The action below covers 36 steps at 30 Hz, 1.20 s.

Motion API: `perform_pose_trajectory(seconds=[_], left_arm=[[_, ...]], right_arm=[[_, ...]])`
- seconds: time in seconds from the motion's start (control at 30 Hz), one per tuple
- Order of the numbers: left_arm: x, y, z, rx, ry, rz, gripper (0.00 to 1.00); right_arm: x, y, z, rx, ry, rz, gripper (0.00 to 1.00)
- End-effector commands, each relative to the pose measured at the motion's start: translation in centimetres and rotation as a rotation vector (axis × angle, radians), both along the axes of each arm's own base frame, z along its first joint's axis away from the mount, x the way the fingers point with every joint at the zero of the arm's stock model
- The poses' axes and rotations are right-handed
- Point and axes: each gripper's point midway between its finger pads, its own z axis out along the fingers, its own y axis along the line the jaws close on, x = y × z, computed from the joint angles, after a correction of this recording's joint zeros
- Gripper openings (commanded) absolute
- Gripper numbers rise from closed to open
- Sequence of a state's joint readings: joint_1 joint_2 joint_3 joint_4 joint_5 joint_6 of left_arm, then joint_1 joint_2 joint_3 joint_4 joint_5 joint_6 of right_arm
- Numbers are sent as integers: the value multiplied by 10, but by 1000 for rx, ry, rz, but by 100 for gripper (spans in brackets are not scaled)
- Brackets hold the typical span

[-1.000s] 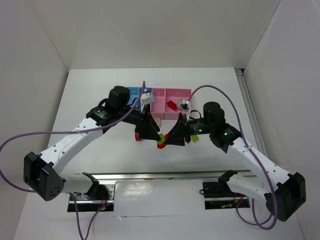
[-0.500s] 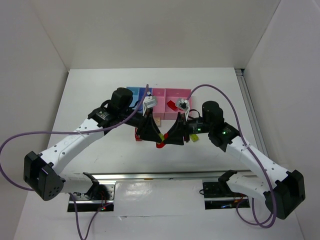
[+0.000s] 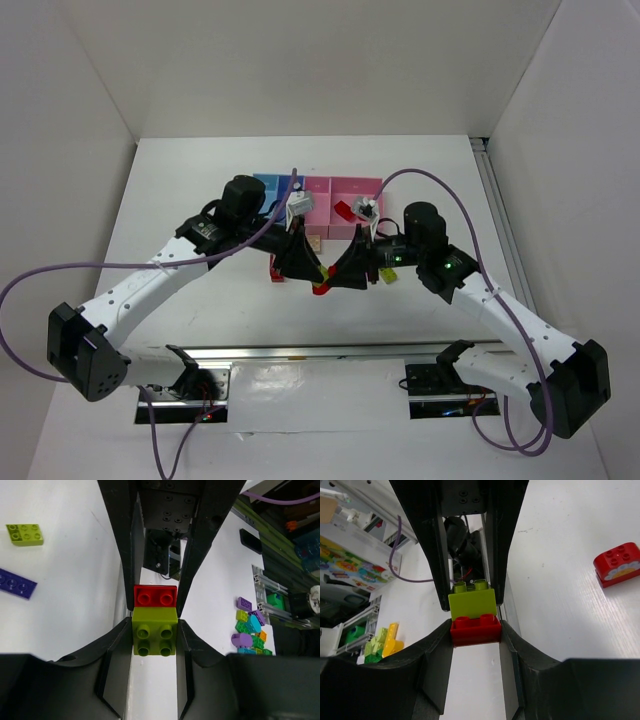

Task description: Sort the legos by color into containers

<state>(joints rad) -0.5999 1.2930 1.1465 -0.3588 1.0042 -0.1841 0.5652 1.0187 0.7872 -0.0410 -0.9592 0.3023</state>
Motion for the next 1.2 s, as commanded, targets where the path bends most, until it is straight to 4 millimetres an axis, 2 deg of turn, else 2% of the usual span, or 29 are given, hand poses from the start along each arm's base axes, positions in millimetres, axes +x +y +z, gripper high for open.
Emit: perform_pose_trajectory(seconds=[0.0,0.17,0.2,0.23,0.3,0.33,0.37,0.4,0.43,0.47,0.5,0.53,0.57,0.6,0.63,0.67,0.7,0.73,0.77,0.83,0.87,0.9,0.93,0.97,1.07,1.1,1.13,1.17], left_arm=[[15,4,13,-21,-45,61,0],[51,30,14,6,-6,257,0],[63,38,14,-4,-8,300,0],[67,42,19,-17,-11,322,0],[76,51,12,-14,29,371,0],[77,52,16,-22,20,385,0],[87,58,10,-2,38,450,0],[91,59,9,6,44,479,0],[97,63,8,14,46,514,0],[101,65,6,22,62,551,0],[113,70,-3,61,70,627,0],[118,74,-3,76,73,669,0],[124,77,-9,104,105,711,0],[134,82,-22,151,117,769,0],[139,84,-24,164,136,799,0],[143,85,-29,182,146,811,0],[149,88,-32,205,160,847,0],[151,89,-37,218,166,856,0],[153,89,-40,224,181,869,0],[161,94,-41,237,176,915,0],[164,91,-42,244,172,917,0],[168,92,-37,239,157,933,0],[170,93,-42,253,163,942,0],[174,95,-42,262,161,955,0],[186,89,-52,295,175,961,0],[191,89,-52,299,172,969,0],[193,83,-61,309,201,940,0],[195,85,-66,314,217,940,0]], right_arm=[[19,0,9,-19,-64,-95,0],[33,-14,-1,-80,-56,-211,0],[37,-17,-4,-92,-47,-234,0],[39,-19,-6,-102,-41,-247,0],[57,-26,-6,-129,-57,-350,0],[68,-31,-14,-158,-30,-423,0],[94,-42,-13,-184,-24,-583,0],[109,-50,-13,-201,-21,-676,0],[122,-57,-23,-233,3,-762,0],[145,-73,-18,-239,0,-920,0],[155,-77,-16,-237,3,-978,0],[169,-78,-16,-233,2,-1028,0],[181,-87,-21,-244,7,-1114,2],[190,-87,-18,-240,-2,-1138,3],[199,-91,-25,-260,14,-1171,3],[213,-88,-45,-307,29,-1190,3],[223,-91,-51,-323,34,-1234,3],[233,-89,-48,-317,26,-1250,3],[245,-85,-62,-336,30,-1261,3],[261,-84,-61,-335,7,-1295,3],[268,-84,-75,-378,9,-1306,3],[275,-83,-72,-364,-12,-1317,3],[282,-83,-68,-355,-23,-1339,3],[286,-83,-78,-380,-17,-1349,3],[303,-84,-77,-402,-47,-1382,9],[308,-89,-92,-444,-32,-1395,17],[314,-85,-86,-438,-47,-1393,25],[316,-82,-90,-452,-38,-1380,35]])
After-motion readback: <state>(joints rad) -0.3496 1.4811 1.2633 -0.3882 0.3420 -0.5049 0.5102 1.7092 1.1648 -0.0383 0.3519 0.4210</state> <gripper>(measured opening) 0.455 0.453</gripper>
